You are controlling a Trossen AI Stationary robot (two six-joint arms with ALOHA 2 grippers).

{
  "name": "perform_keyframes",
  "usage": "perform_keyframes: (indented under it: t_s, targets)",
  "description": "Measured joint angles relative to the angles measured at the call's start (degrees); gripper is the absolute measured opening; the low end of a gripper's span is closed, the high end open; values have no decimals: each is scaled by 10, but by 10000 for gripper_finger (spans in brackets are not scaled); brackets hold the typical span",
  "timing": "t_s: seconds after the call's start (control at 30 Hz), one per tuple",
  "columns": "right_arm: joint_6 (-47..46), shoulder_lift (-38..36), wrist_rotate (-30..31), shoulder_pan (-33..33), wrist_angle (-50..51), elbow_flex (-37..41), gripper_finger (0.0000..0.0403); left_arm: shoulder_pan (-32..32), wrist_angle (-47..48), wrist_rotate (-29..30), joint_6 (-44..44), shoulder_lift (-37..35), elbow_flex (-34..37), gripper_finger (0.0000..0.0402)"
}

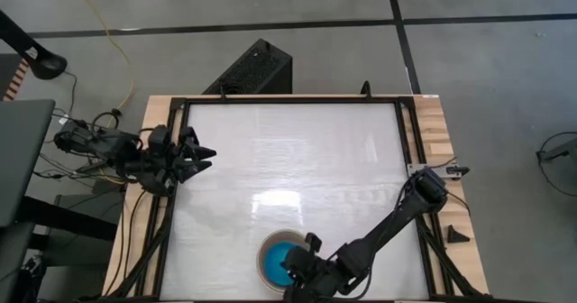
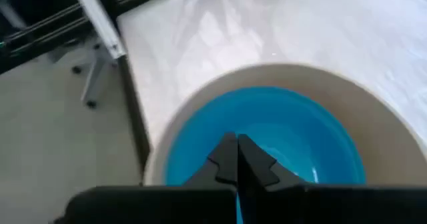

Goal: Nest bowls inside each other
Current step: Stack the blue bowl on top of the blue patterned bowl

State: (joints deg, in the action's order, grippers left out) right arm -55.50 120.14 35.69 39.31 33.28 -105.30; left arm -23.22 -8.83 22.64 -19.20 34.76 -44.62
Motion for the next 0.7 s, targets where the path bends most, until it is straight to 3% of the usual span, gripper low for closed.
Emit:
perform_keyframes:
  t_s: [0.23,0.4,0.57,0.7]
  targets:
    - [-60,-23,51,12,-71,89,49,0,4,-30,-15,0,0,151]
    - [-80,-82,112,29,-171,193,21,0,4,-31,-17,0,0,151]
    - [-90,-132,118,39,-276,306,18,0,4,-29,-14,0,0,151]
    - [-118,-152,109,38,-305,352,29,0,4,-26,-10,0,0,151]
